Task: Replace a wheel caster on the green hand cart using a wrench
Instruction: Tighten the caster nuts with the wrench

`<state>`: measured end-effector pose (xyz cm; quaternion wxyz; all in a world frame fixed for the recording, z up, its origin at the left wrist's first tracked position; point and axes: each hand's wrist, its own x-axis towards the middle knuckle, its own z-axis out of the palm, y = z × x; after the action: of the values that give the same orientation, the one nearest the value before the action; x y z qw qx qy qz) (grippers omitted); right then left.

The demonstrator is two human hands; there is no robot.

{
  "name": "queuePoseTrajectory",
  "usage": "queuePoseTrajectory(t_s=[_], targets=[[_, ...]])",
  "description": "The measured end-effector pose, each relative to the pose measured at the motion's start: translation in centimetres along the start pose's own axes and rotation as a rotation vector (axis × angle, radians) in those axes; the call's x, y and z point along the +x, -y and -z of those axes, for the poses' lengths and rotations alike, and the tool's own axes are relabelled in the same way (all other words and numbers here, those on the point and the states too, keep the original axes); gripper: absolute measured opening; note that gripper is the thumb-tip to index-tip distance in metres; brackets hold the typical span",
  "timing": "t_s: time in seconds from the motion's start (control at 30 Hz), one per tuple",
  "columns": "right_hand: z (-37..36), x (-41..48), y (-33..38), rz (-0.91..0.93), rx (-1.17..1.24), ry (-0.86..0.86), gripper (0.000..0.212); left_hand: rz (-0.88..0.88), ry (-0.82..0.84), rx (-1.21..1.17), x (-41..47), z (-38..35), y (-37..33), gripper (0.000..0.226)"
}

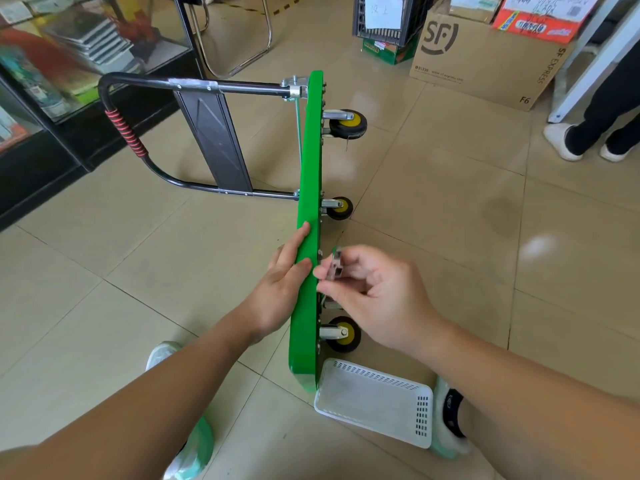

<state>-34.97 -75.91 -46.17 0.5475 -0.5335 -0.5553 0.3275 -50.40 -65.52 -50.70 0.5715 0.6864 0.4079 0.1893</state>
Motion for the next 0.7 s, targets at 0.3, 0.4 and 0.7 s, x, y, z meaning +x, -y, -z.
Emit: queuePoseTrajectory(t_s=[0.3,0.4,0.7], targets=[[0.4,3.0,-0.8,-0.191,0.091,-0.006,0.023,0.021,0.013,-0.023,0.0,-0.1,-0.2,0.056],[1.0,5.1,-1.8,-0.377,0.129,-0.072,0.02,0.032,0.022,-0.052,0.0,-0.2,-0.1,0.062],[2.2,7.7,-2.5,-0.588,0.378,-0.117,0.016,0.03,0.05,-0.038,0.1,0.1,-0.2,0.062]])
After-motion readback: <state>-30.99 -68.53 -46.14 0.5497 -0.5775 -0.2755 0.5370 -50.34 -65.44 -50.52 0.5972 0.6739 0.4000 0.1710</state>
